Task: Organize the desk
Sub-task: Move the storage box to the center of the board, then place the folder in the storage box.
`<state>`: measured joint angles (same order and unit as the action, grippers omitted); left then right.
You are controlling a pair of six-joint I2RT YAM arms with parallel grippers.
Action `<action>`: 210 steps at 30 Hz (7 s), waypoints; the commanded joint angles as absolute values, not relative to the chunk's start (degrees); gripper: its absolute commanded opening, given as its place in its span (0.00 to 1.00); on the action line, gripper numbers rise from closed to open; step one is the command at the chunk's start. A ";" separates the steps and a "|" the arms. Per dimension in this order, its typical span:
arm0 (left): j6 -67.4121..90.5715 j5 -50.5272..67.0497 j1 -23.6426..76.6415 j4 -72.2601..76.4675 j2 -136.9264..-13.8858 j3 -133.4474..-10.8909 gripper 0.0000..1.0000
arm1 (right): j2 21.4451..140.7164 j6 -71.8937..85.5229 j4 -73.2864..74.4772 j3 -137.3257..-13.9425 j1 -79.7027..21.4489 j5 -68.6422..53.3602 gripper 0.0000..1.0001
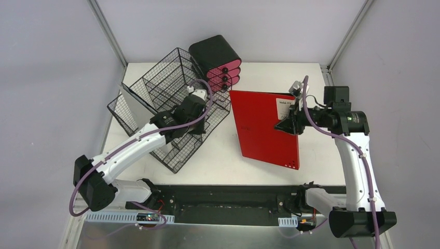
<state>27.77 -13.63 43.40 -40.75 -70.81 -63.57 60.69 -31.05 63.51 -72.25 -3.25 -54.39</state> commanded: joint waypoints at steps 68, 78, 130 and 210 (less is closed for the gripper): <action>11.79 -3.04 42.89 -32.73 -43.02 -79.17 0.77 | 97.66 2.38 27.65 -112.33 -33.49 -40.76 0.00; 8.98 -4.17 42.89 -32.12 -37.67 -72.93 0.79 | 103.11 2.38 23.72 -115.81 -37.33 -40.76 0.00; -7.90 -15.37 42.85 -21.26 -23.43 -51.94 0.79 | 106.72 -6.35 -32.01 -87.89 -53.65 -16.73 0.00; -6.55 -14.05 41.40 -19.17 -23.77 -53.06 0.80 | 89.12 -3.47 -8.02 -80.42 -43.09 -55.18 0.72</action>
